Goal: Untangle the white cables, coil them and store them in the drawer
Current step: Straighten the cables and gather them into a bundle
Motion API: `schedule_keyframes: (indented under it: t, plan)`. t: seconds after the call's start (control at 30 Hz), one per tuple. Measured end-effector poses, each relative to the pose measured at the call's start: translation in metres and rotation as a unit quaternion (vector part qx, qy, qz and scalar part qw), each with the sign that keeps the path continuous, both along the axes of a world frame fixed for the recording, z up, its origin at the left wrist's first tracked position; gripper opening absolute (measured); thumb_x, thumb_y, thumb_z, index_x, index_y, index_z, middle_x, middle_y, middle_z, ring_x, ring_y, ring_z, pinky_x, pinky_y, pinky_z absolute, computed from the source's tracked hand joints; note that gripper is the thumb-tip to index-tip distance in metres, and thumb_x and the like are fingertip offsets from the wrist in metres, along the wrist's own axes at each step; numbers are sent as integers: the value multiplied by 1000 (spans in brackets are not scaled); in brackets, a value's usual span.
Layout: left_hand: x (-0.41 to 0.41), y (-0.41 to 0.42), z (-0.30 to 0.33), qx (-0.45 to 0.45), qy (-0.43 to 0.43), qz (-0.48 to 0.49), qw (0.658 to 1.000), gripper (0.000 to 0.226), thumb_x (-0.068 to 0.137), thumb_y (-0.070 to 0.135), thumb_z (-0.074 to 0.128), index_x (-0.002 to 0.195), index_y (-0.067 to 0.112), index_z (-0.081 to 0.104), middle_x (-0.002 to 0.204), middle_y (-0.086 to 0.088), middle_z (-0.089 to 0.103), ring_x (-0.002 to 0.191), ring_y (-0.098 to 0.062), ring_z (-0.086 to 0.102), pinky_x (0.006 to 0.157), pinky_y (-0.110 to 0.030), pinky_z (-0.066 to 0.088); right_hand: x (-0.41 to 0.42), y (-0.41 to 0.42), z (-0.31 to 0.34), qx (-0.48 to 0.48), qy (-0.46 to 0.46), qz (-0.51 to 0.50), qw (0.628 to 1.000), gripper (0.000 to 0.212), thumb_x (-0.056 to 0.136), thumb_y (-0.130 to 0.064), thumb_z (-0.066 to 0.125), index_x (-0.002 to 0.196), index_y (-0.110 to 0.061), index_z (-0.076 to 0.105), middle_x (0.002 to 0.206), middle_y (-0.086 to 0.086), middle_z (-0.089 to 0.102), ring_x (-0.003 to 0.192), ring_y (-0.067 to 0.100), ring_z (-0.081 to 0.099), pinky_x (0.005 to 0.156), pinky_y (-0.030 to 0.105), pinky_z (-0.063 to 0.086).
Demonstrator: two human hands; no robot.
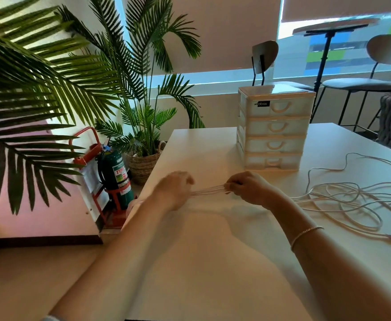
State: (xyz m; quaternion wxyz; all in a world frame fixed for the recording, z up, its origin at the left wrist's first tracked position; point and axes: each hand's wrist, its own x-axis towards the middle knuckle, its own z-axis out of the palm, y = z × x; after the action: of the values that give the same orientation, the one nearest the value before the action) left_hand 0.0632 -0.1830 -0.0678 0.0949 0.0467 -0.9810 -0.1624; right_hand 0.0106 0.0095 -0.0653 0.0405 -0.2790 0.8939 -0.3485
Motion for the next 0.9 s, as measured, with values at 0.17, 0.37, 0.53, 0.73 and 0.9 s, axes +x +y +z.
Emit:
schedule_keyframes:
  t: [0.17, 0.37, 0.53, 0.73, 0.9]
  plan:
    - [-15, 53, -9, 75, -50, -78, 993, 32, 100, 26, 32, 106, 9, 59, 112, -14, 63, 105, -30, 55, 83, -31, 40, 0, 3, -1, 21, 10, -2, 1000, 24, 94, -18, 49, 91, -4, 69, 62, -11, 46, 56, 2, 39, 52, 14, 30]
    - [-19, 47, -27, 87, -37, -86, 992, 24, 99, 23, 34, 95, 14, 56, 108, -13, 64, 94, -27, 57, 79, -31, 40, -4, 8, -1, -17, -164, 13, 986, 23, 94, -7, 44, 87, -4, 66, 67, 0, 60, 53, 12, 45, 53, 21, 37]
    - [-18, 45, -31, 97, -10, -102, 990, 25, 100, 22, 37, 97, 9, 58, 106, -10, 65, 95, -24, 57, 73, -23, 34, -12, 25, 6, 39, -162, 41, 985, 18, 91, -5, 49, 93, -3, 66, 78, 7, 69, 60, 16, 60, 60, 25, 50]
    - [-20, 42, -31, 107, 2, -121, 987, 23, 99, 18, 39, 98, 6, 59, 102, -9, 67, 98, -26, 58, 79, -26, 37, -23, 32, 14, 108, -146, 45, 982, 13, 89, -5, 52, 81, -9, 61, 75, 2, 68, 64, 13, 65, 64, 27, 53]
    - [-17, 38, -30, 116, 21, -114, 987, 22, 99, 14, 39, 99, 6, 59, 101, -7, 66, 96, -23, 57, 74, -20, 32, -38, 71, 22, 266, -55, -39, 962, 21, 86, -9, 49, 73, -14, 64, 83, 3, 71, 66, 10, 61, 64, 18, 46]
